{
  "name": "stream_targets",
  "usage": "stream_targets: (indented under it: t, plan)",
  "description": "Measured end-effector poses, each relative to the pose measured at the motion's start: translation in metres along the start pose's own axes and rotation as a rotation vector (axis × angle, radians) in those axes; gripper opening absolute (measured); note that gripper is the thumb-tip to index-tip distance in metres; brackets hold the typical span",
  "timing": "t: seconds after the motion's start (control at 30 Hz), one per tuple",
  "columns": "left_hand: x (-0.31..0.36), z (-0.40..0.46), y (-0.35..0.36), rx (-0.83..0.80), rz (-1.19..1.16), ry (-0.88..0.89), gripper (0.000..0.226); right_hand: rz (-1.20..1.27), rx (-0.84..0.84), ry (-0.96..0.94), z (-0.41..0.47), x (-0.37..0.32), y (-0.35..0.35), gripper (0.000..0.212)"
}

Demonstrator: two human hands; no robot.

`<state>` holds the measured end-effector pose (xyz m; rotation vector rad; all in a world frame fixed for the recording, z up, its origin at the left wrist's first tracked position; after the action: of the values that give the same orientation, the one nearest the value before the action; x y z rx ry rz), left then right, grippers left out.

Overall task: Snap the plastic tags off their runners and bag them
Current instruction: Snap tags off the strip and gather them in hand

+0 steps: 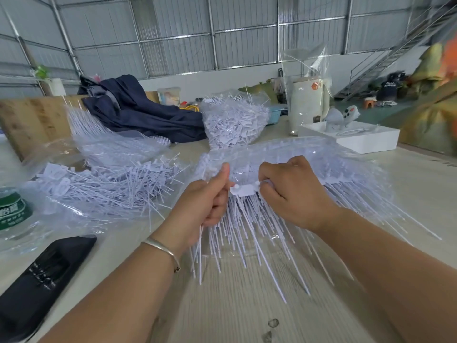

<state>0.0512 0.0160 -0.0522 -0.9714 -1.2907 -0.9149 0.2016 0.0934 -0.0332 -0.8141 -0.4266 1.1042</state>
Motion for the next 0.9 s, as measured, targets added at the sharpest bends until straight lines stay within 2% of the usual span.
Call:
stream_targets:
  t: [0.07, 0.17, 0.37, 0.57, 0.8, 0.9]
  plan:
    - [0.002, -0.003, 0.002, -0.049, 0.079, 0.05, 0.035, 0.001, 0.003, 0.003, 0.0, -0.001, 0.0, 0.03]
    - [0.001, -0.003, 0.0, -0.024, 0.111, 0.054, 0.027, 0.016, 0.021, -0.004, 0.0, 0.001, 0.001, 0.026]
    - [-0.003, 0.003, -0.01, -0.013, -0.071, -0.023, 0.039, 0.014, 0.095, 0.04, 0.001, 0.011, -0.004, 0.026]
    - [-0.005, 0.004, -0.005, -0.178, -0.348, -0.114, 0.033, 0.611, 0.017, 0.274, 0.001, 0.023, 0.001, 0.031]
    - [-0.004, 0.0, 0.003, -0.304, -0.518, -0.131, 0.037, 0.892, -0.113, 0.221, 0.003, 0.014, -0.007, 0.024]
    - [-0.011, -0.003, 0.015, -0.384, -0.562, -0.186, 0.031, 0.987, -0.135, 0.193, 0.002, 0.004, -0.011, 0.023]
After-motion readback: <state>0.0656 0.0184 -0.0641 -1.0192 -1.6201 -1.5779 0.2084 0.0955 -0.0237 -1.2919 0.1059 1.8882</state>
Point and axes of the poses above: each hand's wrist, its own z-axis towards the middle knuckle, its own y-axis out of the palm, x = y × z, the point moved 4 cm from there along z, towards the middle knuckle, and after that the axes turned 6 degrees about -y, right-handed, at the moved point
